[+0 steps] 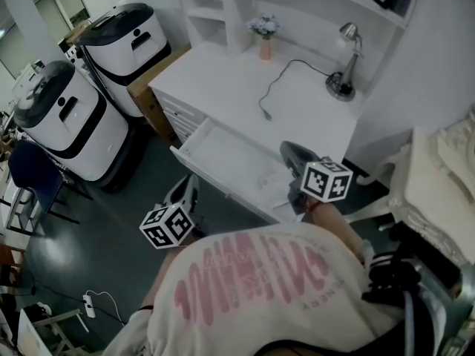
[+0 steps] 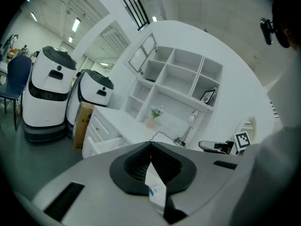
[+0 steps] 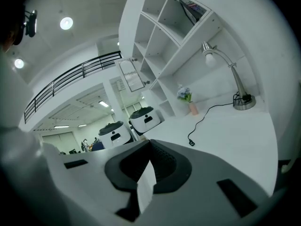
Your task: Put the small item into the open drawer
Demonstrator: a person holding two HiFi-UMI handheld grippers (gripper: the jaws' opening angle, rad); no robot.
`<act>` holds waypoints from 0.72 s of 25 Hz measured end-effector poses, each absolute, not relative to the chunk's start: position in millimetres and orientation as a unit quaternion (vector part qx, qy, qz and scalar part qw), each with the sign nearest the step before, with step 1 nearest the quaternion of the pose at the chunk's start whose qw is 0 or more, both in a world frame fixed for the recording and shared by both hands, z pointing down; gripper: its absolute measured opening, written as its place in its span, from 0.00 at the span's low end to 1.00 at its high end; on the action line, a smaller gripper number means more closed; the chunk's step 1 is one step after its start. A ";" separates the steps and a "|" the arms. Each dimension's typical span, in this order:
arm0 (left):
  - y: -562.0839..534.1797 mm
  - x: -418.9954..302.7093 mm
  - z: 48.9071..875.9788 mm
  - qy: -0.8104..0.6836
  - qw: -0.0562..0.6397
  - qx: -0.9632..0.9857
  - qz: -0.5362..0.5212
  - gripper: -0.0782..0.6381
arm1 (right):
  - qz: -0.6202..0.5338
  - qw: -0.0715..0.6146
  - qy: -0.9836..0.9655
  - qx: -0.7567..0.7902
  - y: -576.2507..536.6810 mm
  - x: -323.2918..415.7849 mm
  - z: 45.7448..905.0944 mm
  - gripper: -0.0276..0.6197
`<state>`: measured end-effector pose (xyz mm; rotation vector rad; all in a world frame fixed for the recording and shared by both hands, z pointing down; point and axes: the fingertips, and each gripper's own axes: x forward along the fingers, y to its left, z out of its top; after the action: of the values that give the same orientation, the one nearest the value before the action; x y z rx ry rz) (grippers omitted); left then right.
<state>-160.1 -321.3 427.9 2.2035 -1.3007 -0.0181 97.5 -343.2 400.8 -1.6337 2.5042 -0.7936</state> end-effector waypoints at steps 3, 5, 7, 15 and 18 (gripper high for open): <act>-320.8 -161.3 426.6 -0.486 0.286 0.826 -0.008 0.15 | -0.255 0.013 0.805 -0.536 -341.3 98.8 404.9 0.07; -320.3 -162.5 427.0 -0.487 0.286 0.826 -0.008 0.15 | -0.257 0.010 0.803 -0.538 -340.1 99.3 407.8 0.07; -319.7 -164.3 427.3 -0.487 0.286 0.825 -0.007 0.15 | -0.256 0.011 0.804 -0.537 -339.4 97.3 407.5 0.07; -314.7 -171.8 428.6 -0.492 0.287 0.822 -0.006 0.15 | -0.259 0.012 0.803 -0.536 -337.0 93.8 409.9 0.07; -312.9 -174.0 429.3 -0.494 0.289 0.820 -0.006 0.15 | -0.262 0.007 0.803 -0.535 -335.6 91.5 412.3 0.07</act>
<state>-174.0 -312.9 429.3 2.1897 -1.3180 -0.0173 91.5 -335.6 412.3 -1.6726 2.5132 -0.8194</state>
